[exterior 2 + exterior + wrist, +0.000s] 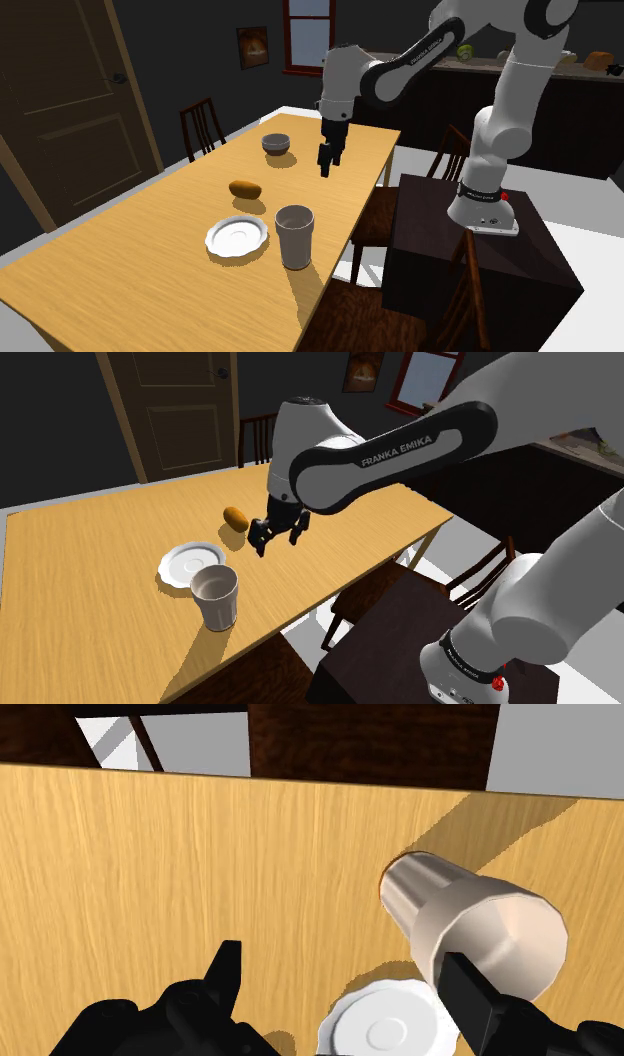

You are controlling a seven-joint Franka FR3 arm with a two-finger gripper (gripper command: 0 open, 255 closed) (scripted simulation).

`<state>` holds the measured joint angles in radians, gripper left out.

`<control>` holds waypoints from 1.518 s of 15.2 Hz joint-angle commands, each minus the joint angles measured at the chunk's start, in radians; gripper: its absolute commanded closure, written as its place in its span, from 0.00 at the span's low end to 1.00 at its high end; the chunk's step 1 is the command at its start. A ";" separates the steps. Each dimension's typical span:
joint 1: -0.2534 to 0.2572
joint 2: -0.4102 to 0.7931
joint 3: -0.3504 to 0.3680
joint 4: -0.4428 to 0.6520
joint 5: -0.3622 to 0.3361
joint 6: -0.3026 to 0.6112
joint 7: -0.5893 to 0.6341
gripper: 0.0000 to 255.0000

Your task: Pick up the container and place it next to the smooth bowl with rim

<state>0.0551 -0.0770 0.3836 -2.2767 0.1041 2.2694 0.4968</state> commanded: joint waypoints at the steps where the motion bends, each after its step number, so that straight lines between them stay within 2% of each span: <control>1: 0.009 0.077 0.019 0.042 -0.032 0.030 0.050 0.00; 9: 0.086 0.391 0.020 0.261 -0.186 0.100 0.223 0.00; 17: 0.108 0.466 -0.001 0.252 -0.225 0.179 0.249 0.00; 23: 0.108 0.466 -0.001 0.252 -0.225 0.179 0.249 0.00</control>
<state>0.1634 0.3885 0.3826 -2.0245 -0.1212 2.4485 0.7462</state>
